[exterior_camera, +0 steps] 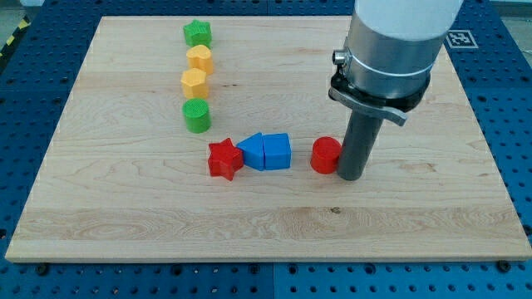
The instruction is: Separate the red star from the blue triangle
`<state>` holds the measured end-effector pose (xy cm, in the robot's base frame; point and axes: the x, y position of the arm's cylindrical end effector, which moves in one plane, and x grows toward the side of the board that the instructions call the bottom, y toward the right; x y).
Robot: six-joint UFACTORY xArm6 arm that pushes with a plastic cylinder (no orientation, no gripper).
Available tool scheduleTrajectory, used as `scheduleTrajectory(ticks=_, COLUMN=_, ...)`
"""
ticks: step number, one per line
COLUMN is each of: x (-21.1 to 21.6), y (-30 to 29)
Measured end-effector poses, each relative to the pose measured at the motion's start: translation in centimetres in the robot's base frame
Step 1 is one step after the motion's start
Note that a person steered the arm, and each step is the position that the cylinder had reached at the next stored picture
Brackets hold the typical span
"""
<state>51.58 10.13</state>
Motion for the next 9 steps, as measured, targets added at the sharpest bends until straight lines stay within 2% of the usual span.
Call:
scheduleTrajectory(ticks=1, x=-0.3, y=0.6)
scheduleTrajectory(ticks=3, x=4.3, y=6.6)
scheduleTrajectory(ticks=5, x=4.4, y=7.7)
scheduleTrajectory(ticks=7, x=10.2, y=5.4)
scheduleTrajectory(ticks=9, x=8.8, y=-2.0)
